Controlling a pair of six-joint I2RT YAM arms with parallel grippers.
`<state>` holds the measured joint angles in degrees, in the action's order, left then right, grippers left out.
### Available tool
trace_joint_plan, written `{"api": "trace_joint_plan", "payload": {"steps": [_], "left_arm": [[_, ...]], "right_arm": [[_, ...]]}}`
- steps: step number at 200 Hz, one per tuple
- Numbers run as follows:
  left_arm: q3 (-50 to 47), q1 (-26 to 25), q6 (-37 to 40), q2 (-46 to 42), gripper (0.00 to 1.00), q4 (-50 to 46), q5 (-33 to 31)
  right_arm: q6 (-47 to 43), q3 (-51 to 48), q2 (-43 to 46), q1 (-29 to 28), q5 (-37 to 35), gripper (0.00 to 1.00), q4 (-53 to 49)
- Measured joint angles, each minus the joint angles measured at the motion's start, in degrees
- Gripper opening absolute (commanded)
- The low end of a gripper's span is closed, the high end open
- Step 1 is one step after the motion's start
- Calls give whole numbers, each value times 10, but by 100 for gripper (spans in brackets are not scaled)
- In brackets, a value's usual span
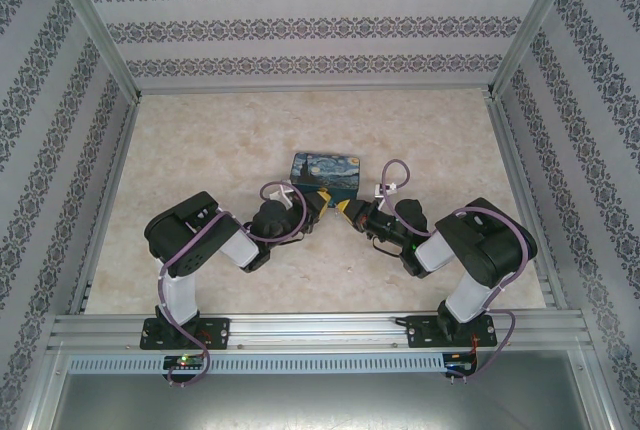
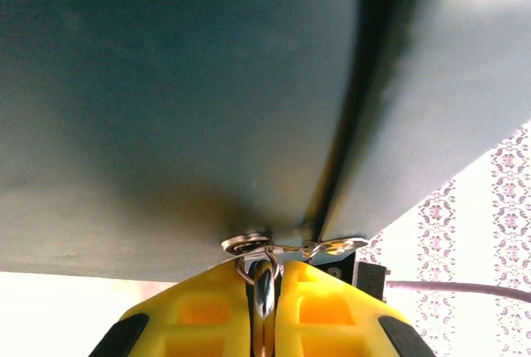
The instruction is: Unlock a padlock with a key
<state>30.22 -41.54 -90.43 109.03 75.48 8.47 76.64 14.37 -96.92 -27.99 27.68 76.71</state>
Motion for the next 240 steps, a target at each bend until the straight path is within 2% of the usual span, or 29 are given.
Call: {"api": "trace_joint_plan", "payload": {"steps": [64,157,240], "left_arm": [[23,-7,-31,-2,0,0,16],[29,-15,-35,-3,0,0,21],[14,-16,-30,-4,0,-5,12]], "right_arm": [[-3,3,-3,29,19,0,8],[-3,6,-3,54,58,0,8],[-3,-52,46,84,91,0,7]]}}
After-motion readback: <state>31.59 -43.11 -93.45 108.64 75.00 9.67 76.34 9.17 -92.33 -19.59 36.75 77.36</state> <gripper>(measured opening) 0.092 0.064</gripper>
